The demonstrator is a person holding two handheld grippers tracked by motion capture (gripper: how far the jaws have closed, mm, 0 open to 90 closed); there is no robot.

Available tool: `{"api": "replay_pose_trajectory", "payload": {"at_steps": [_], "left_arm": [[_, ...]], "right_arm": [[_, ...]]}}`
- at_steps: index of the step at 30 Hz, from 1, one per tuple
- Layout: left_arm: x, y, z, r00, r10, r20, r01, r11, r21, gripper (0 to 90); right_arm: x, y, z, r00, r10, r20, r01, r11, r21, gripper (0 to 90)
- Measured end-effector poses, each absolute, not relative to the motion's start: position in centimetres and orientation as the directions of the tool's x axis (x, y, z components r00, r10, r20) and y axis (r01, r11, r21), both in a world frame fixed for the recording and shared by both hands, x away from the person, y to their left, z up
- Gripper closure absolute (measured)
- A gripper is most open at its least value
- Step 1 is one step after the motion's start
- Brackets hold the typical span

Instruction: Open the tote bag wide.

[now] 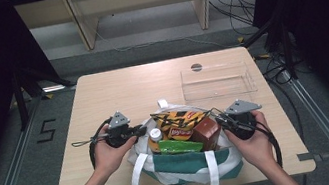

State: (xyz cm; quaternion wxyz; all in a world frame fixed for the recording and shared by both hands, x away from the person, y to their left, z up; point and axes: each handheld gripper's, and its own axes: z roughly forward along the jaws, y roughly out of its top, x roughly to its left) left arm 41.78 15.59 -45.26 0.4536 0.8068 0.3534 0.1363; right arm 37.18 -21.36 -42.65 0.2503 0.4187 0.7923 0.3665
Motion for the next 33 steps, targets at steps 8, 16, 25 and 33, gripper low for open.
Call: {"api": "replay_pose_trajectory", "payload": {"at_steps": [8,16,25,33], "left_arm": [[42.3,15.8,-46.5,0.711,0.696,-0.095,0.479,-0.380,0.791,79.8],[41.8,15.8,-45.9,0.705,0.706,-0.076,0.457,-0.369,0.809,71.7],[39.6,19.3,-42.2,0.669,0.724,-0.166,0.449,-0.217,0.867,48.7],[35.9,21.4,-41.3,0.680,0.659,-0.322,0.520,-0.123,0.845,45.6]], "right_arm": [[37.9,-21.6,-44.1,-0.528,0.848,-0.040,0.539,0.371,0.756,79.5],[37.5,-21.9,-43.6,-0.506,0.862,-0.021,0.534,0.332,0.778,71.6],[35.3,-23.7,-40.4,-0.472,0.881,0.018,0.484,0.242,0.841,59.3],[32.2,-25.5,-40.0,-0.457,0.888,0.045,0.509,0.220,0.833,58.1]]}}
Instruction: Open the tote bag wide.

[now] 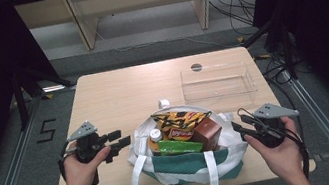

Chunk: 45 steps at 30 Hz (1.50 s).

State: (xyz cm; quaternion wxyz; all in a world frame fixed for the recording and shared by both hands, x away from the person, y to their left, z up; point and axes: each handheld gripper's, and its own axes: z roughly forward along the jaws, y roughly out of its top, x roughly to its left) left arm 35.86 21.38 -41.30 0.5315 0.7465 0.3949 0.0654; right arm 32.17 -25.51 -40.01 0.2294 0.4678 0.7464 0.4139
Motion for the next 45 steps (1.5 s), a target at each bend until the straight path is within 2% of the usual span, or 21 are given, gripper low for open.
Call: {"api": "replay_pose_trajectory", "payload": {"at_steps": [1,3,9,10,12,15,21,24,25,28,29,30,31,32,33,34,38,39,45], "left_arm": [[35.5,21.3,-41.3,0.682,0.648,-0.340,0.534,-0.124,0.836,44.8],[34.9,21.0,-41.5,0.687,0.629,-0.364,0.551,-0.123,0.825,43.6],[34.6,20.1,-41.9,0.694,0.608,-0.386,0.570,-0.136,0.810,41.3],[34.7,20.0,-42.2,0.692,0.606,-0.394,0.572,-0.127,0.810,41.3],[34.9,19.8,-42.2,0.684,0.614,-0.394,0.584,-0.136,0.800,41.8],[34.8,19.5,-42.4,0.693,0.611,-0.383,0.575,-0.149,0.804,42.6],[34.7,19.1,-43.5,0.704,0.614,-0.357,0.583,-0.212,0.785,45.3],[34.8,18.6,-44.2,0.708,0.615,-0.347,0.591,-0.246,0.769,48.6],[34.8,18.4,-44.3,0.708,0.622,-0.335,0.588,-0.257,0.767,50.0],[34.9,18.1,-44.7,0.708,0.642,-0.293,0.580,-0.293,0.760,55.7],[34.8,18.0,-44.8,0.708,0.647,-0.282,0.576,-0.299,0.761,58.2],[34.8,17.9,-45.0,0.713,0.645,-0.274,0.575,-0.313,0.756,60.4],[34.8,17.8,-45.1,0.711,0.652,-0.262,0.574,-0.323,0.753,62.5],[34.8,17.6,-45.4,0.719,0.650,-0.244,0.565,-0.342,0.751,64.2],[34.8,17.5,-45.6,0.721,0.652,-0.233,0.564,-0.357,0.745,65.9],[34.9,17.4,-45.9,0.726,0.650,-0.224,0.560,-0.370,0.741,67.3],[35.2,17.4,-46.5,0.714,0.654,-0.248,0.584,-0.362,0.726,70.9],[35.2,17.4,-46.6,0.711,0.657,-0.252,0.588,-0.357,0.726,72.5],[35.3,17.3,-47.3,0.707,0.664,-0.245,0.595,-0.370,0.714,75.5]], "right_arm": [[31.6,-25.4,-40.0,-0.434,0.898,0.076,0.542,0.192,0.818,57.8],[31.4,-25.7,-40.4,-0.455,0.889,0.049,0.525,0.224,0.821,57.4],[30.7,-25.8,-41.0,-0.444,0.894,0.062,0.561,0.223,0.797,56.7],[30.3,-25.5,-41.0,-0.414,0.903,0.113,0.610,0.183,0.771,56.7],[30.4,-25.5,-41.2,-0.418,0.901,0.116,0.610,0.184,0.771,57.0],[30.5,-25.7,-41.5,-0.444,0.893,0.079,0.587,0.223,0.778,59.4],[30.7,-25.6,-42.0,-0.462,0.886,0.044,0.593,0.272,0.758,71.4],[30.5,-25.5,-42.0,-0.459,0.886,0.072,0.621,0.261,0.739,75.4],[30.6,-25.6,-42.1,-0.463,0.885,0.044,0.606,0.280,0.745,76.3],[30.6,-25.5,-42.3,-0.458,0.887,0.056,0.624,0.276,0.731,79.6],[30.8,-25.8,-42.5,-0.483,0.876,0.018,0.597,0.314,0.739,80.6],[30.5,-25.4,-42.4,-0.438,0.896,0.072,0.653,0.262,0.710,82.0],[31.0,-25.9,-42.7,-0.492,0.870,0.019,0.611,0.329,0.720,83.6],[30.8,-25.6,-42.7,-0.445,0.894,0.052,0.648,0.282,0.708,84.9],[31.2,-25.8,-43.1,-0.485,0.874,0.027,0.617,0.320,0.719,85.7],[31.2,-25.8,-43.2,-0.481,0.876,0.039,0.634,0.316,0.706,86.0],[31.4,-25.7,-43.5,-0.488,0.872,0.040,0.645,0.330,0.690,87.1],[31.3,-25.5,-43.7,-0.466,0.884,0.044,0.671,0.320,0.669,87.7],[31.6,-25.5,-44.1,-0.464,0.885,0.046,0.685,0.325,0.652,88.8]]}}
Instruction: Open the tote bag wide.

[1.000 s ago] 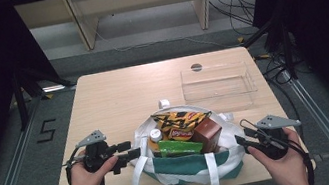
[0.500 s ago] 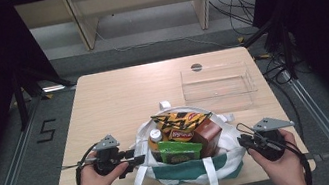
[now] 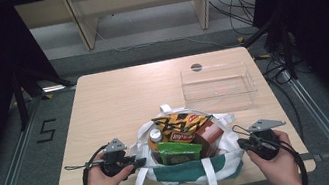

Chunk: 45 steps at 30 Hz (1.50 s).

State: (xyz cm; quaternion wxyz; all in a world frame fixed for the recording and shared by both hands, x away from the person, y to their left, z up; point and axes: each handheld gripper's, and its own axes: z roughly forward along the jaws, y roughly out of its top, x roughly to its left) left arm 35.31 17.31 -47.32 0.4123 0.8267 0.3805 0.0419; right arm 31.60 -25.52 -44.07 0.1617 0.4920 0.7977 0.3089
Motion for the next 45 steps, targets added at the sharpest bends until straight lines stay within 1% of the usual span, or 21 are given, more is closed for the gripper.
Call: {"api": "replay_pose_trajectory", "payload": {"at_steps": [7,15,18,21,22,23,24,25,26,27,28,29,30,31,32,33,36,41,42,44,45], "left_arm": [[35.4,17.3,-47.7,0.706,0.666,-0.241,0.597,-0.377,0.708,76.8],[35.2,17.3,-47.7,0.709,0.667,-0.229,0.584,-0.374,0.721,75.4],[35.1,17.5,-47.3,0.711,0.672,-0.210,0.562,-0.363,0.743,70.0],[35.0,18.1,-46.7,0.704,0.671,-0.233,0.555,-0.314,0.771,63.3],[34.9,18.3,-46.4,0.696,0.678,-0.237,0.551,-0.293,0.782,60.8],[34.8,18.6,-46.2,0.698,0.676,-0.236,0.538,-0.279,0.795,58.3],[34.7,18.8,-45.9,0.693,0.682,-0.231,0.525,-0.259,0.810,55.7],[34.6,19.3,-45.5,0.690,0.690,-0.220,0.512,-0.250,0.822,53.5],[34.6,19.5,-45.3,0.687,0.693,-0.218,0.502,-0.236,0.832,49.9],[34.5,19.7,-45.1,0.677,0.701,-0.222,0.492,-0.208,0.845,46.7],[34.5,20.1,-44.9,0.671,0.710,-0.215,0.480,-0.194,0.856,43.4],[34.5,20.4,-44.7,0.664,0.719,-0.207,0.468,-0.183,0.865,40.3],[34.5,20.7,-44.5,0.657,0.723,-0.216,0.466,-0.163,0.870,37.0],[34.7,21.0,-44.4,0.654,0.721,-0.232,0.461,-0.137,0.877,34.0],[34.8,21.3,-44.4,0.647,0.723,-0.243,0.457,-0.113,0.882,32.3],[34.9,21.5,-44.5,0.635,0.733,-0.242,0.455,-0.102,0.884,31.7],[35.5,22.2,-44.9,0.621,0.748,-0.235,0.452,-0.097,0.887,30.0],[35.5,22.6,-45.0,0.611,0.760,-0.222,0.446,-0.098,0.890,29.4],[35.5,22.7,-44.9,0.614,0.760,-0.214,0.435,-0.100,0.895,29.3],[35.4,22.7,-44.9,0.601,0.770,-0.215,0.437,-0.091,0.895,29.2],[35.4,22.8,-44.9,0.602,0.772,-0.206,0.432,-0.097,0.897,29.2]], "right_arm": [[31.8,-25.5,-44.5,-0.439,0.897,0.055,0.713,0.310,0.629,89.4],[32.0,-25.8,-44.6,-0.450,0.891,0.058,0.716,0.321,0.620,89.0],[32.0,-26.0,-44.3,-0.439,0.895,0.084,0.712,0.289,0.641,85.0],[32.0,-26.3,-43.9,-0.446,0.892,0.074,0.644,0.263,0.718,76.1],[31.8,-26.3,-43.6,-0.422,0.903,0.086,0.642,0.230,0.732,72.7],[31.8,-26.4,-43.5,-0.432,0.900,0.066,0.612,0.238,0.754,71.2],[31.7,-26.3,-43.3,-0.413,0.905,0.098,0.606,0.193,0.771,69.3],[31.7,-26.4,-43.1,-0.413,0.906,0.093,0.594,0.190,0.782,67.5],[31.4,-26.2,-42.9,-0.380,0.917,0.121,0.598,0.144,0.788,65.8],[31.6,-26.3,-43.0,-0.385,0.918,0.090,0.569,0.160,0.807,65.0],[31.4,-26.4,-42.7,-0.372,0.923,0.099,0.582,0.149,0.799,64.2],[31.5,-26.6,-42.6,-0.388,0.917,0.087,0.551,0.156,0.820,63.2],[31.4,-26.6,-42.6,-0.377,0.921,0.099,0.540,0.132,0.831,61.9],[31.7,-26.9,-42.6,-0.394,0.916,0.074,0.510,0.151,0.847,60.7],[31.3,-26.7,-42.3,-0.355,0.929,0.107,0.548,0.114,0.829,59.9],[31.5,-26.8,-42.5,-0.360,0.928,0.099,0.518,0.111,0.848,58.7],[31.7,-27.2,-42.4,-0.353,0.933,0.070,0.502,0.126,0.856,56.8],[31.6,-26.8,-42.2,-0.324,0.942,0.088,0.513,0.097,0.853,55.2],[31.8,-27.1,-42.3,-0.345,0.938,0.045,0.476,0.133,0.869,55.1],[31.6,-26.7,-42.1,-0.325,0.942,0.083,0.499,0.097,0.861,54.6],[31.9,-27.0,-42.2,-0.349,0.936,0.040,0.464,0.135,0.876,54.3]]}}
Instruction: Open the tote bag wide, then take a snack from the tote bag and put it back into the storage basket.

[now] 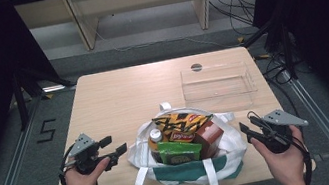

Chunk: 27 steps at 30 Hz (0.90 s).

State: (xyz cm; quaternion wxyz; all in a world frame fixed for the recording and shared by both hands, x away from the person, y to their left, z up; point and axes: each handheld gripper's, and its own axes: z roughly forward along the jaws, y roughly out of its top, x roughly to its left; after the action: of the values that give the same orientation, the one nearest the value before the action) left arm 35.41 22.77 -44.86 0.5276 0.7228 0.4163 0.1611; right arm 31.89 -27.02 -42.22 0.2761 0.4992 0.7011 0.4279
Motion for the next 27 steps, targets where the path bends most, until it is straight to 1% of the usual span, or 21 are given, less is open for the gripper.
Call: {"api": "replay_pose_trajectory", "payload": {"at_steps": [1,2,3,4,6,7,8,10,11,12,13,14,16,18,19,20,22,23,24,25,27], "left_arm": [[35.4,22.8,-44.9,0.601,0.772,-0.207,0.432,-0.096,0.897,29.2],[35.4,22.8,-44.9,0.594,0.776,-0.212,0.436,-0.089,0.895,29.2],[35.4,22.9,-44.9,0.596,0.777,-0.204,0.431,-0.096,0.897,29.2],[35.4,22.9,-44.9,0.597,0.777,-0.201,0.427,-0.095,0.899,29.2],[35.4,22.9,-44.9,0.588,0.786,-0.193,0.425,-0.097,0.900,29.2],[35.4,22.9,-44.9,0.589,0.785,-0.192,0.422,-0.097,0.901,29.2],[35.4,22.9,-44.8,0.583,0.787,-0.200,0.428,-0.088,0.899,29.2],[35.4,23.0,-44.7,0.582,0.792,-0.184,0.422,-0.100,0.901,29.2],[35.4,23.0,-44.7,0.584,0.790,-0.186,0.422,-0.100,0.901,29.2],[35.4,23.1,-44.7,0.585,0.789,-0.187,0.423,-0.099,0.901,29.1],[35.4,23.1,-44.7,0.587,0.788,-0.187,0.422,-0.101,0.901,29.1],[35.4,23.1,-44.7,0.583,0.789,-0.195,0.428,-0.095,0.899,29.1],[35.5,23.2,-44.8,0.585,0.784,-0.206,0.430,-0.084,0.899,29.1],[35.5,23.2,-44.7,0.581,0.788,-0.204,0.434,-0.088,0.897,29.1],[35.5,23.1,-44.7,0.585,0.783,-0.211,0.436,-0.084,0.896,29.1],[35.5,23.1,-44.5,0.586,0.780,-0.219,0.440,-0.080,0.894,28.8],[35.3,23.1,-44.1,0.590,0.785,-0.191,0.418,-0.093,0.904,28.4],[35.0,23.1,-44.0,0.586,0.785,-0.200,0.420,-0.084,0.903,28.5],[34.9,23.2,-43.8,0.593,0.783,-0.186,0.407,-0.093,0.908,28.5],[34.8,23.2,-43.7,0.590,0.789,-0.174,0.403,-0.102,0.909,28.5],[34.9,23.2,-43.7,0.591,0.787,-0.179,0.401,-0.094,0.911,28.5]], "right_arm": [[31.6,-26.7,-42.1,-0.327,0.942,0.072,0.487,0.103,0.867,54.0],[31.6,-26.7,-42.1,-0.329,0.941,0.080,0.481,0.093,0.872,53.7],[31.7,-27.0,-42.1,-0.341,0.938,0.058,0.467,0.116,0.876,53.4],[31.4,-26.8,-41.9,-0.318,0.945,0.079,0.493,0.093,0.865,53.4],[31.5,-27.0,-41.9,-0.338,0.939,0.061,0.468,0.112,0.877,53.1],[31.5,-26.9,-41.9,-0.337,0.939,0.073,0.474,0.102,0.874,52.9],[31.5,-27.0,-41.9,-0.346,0.937,0.055,0.462,0.119,0.879,52.7],[31.5,-27.0,-41.9,-0.346,0.935,0.070,0.462,0.105,0.881,52.3],[31.5,-27.1,-41.7,-0.363,0.930,0.067,0.454,0.113,0.884,52.0],[31.3,-26.8,-41.5,-0.354,0.930,0.097,0.461,0.084,0.883,51.7],[31.5,-27.1,-41.4,-0.366,0.929,0.049,0.433,0.124,0.893,51.6],[31.3,-26.9,-41.1,-0.355,0.931,0.078,0.435,0.091,0.896,51.7],[31.3,-27.0,-40.5,-0.352,0.934,0.065,0.431,0.100,0.897,52.1],[31.4,-26.8,-40.0,-0.361,0.929,0.080,0.439,0.093,0.894,53.4],[31.4,-26.7,-39.9,-0.380,0.922,0.078,0.430,0.101,0.897,54.3],[31.3,-26.6,-39.6,-0.378,0.922,0.083,0.432,0.097,0.897,55.2],[31.3,-26.3,-39.2,-0.404,0.911,0.085,0.422,0.103,0.900,55.6],[31.4,-26.2,-38.9,-0.425,0.900,0.094,0.415,0.101,0.904,55.6],[31.3,-25.9,-38.6,-0.434,0.894,0.112,0.428,0.096,0.899,55.6],[31.6,-25.6,-38.2,-0.456,0.885,0.092,0.409,0.117,0.905,55.6],[31.6,-24.7,-37.4,-0.477,0.871,0.118,0.421,0.108,0.900,55.2]]}}
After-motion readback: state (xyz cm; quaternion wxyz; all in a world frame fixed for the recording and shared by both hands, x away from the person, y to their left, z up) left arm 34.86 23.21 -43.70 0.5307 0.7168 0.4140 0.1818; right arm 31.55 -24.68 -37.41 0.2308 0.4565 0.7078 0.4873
